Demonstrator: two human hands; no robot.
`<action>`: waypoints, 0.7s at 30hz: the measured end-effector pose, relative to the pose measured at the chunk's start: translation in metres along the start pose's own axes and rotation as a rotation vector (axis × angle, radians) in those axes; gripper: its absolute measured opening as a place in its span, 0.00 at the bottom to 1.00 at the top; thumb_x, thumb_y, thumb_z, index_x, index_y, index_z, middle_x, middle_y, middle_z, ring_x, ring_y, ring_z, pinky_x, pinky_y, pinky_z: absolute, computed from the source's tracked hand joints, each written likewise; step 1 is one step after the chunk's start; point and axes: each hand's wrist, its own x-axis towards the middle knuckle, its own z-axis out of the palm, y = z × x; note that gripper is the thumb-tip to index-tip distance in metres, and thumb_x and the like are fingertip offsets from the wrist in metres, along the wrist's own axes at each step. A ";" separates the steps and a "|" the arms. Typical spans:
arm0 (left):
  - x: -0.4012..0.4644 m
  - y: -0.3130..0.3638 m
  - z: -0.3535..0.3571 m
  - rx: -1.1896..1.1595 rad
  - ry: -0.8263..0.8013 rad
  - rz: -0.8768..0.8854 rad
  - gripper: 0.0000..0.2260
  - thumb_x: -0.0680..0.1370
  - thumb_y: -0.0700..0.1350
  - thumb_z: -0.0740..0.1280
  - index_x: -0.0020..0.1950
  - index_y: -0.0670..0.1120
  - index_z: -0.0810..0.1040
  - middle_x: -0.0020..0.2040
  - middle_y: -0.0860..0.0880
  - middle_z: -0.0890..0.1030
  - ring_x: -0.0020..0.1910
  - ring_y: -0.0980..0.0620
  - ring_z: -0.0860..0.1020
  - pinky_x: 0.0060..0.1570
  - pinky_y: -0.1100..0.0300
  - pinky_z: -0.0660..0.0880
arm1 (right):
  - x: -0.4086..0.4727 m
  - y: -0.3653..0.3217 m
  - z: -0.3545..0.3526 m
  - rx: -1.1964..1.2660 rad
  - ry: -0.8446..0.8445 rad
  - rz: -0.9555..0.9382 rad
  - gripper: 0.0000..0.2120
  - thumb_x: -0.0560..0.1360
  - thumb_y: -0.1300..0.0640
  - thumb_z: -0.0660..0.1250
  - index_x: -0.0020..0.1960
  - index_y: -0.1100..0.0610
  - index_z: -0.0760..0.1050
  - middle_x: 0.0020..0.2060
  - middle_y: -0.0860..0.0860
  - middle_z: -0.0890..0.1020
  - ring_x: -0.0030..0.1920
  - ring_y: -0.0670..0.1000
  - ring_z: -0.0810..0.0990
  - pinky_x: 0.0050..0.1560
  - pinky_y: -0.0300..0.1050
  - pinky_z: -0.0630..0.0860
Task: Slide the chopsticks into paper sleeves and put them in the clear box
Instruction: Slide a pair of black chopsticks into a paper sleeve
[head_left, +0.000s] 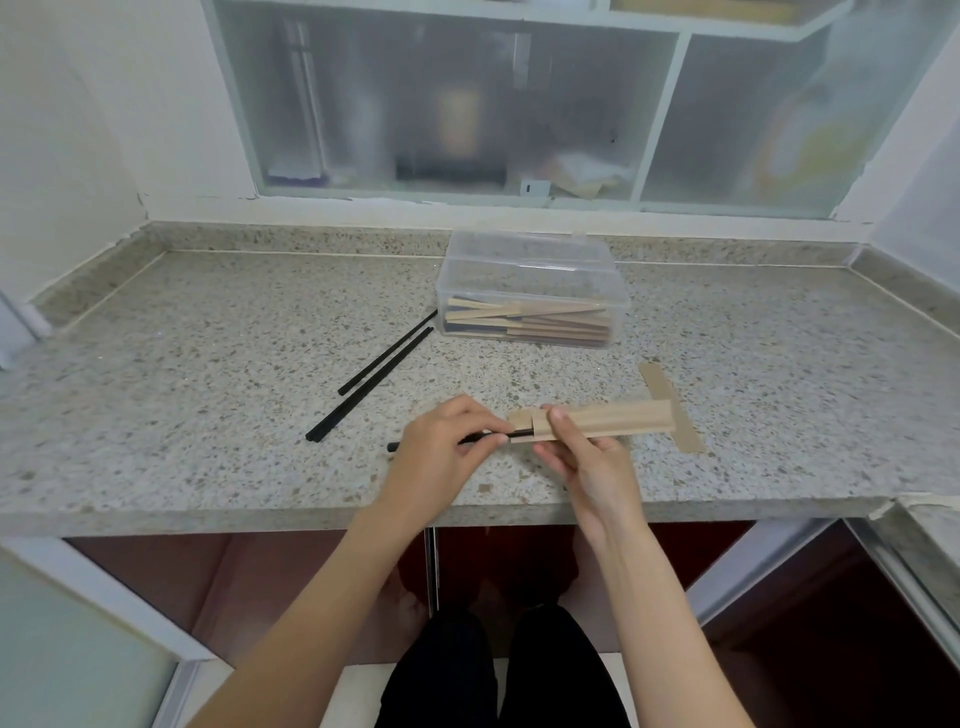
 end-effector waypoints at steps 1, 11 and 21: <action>0.000 0.000 0.002 0.012 0.009 0.032 0.06 0.73 0.41 0.72 0.49 0.47 0.84 0.43 0.52 0.79 0.41 0.59 0.77 0.43 0.74 0.71 | 0.000 0.000 0.000 0.016 0.000 0.005 0.08 0.73 0.60 0.69 0.50 0.63 0.81 0.45 0.56 0.85 0.45 0.51 0.83 0.42 0.37 0.80; 0.002 0.001 0.008 0.097 -0.069 0.188 0.10 0.76 0.43 0.66 0.54 0.45 0.82 0.50 0.51 0.78 0.45 0.59 0.76 0.47 0.69 0.74 | -0.004 0.005 0.002 0.092 -0.028 0.073 0.08 0.75 0.59 0.67 0.52 0.62 0.78 0.45 0.55 0.85 0.45 0.49 0.84 0.44 0.39 0.80; 0.000 -0.020 -0.029 0.132 0.006 -0.018 0.06 0.75 0.42 0.69 0.50 0.49 0.83 0.47 0.56 0.82 0.48 0.61 0.78 0.52 0.70 0.72 | 0.005 0.004 0.003 0.066 0.009 0.006 0.11 0.78 0.58 0.64 0.56 0.65 0.76 0.48 0.57 0.85 0.49 0.51 0.84 0.46 0.39 0.81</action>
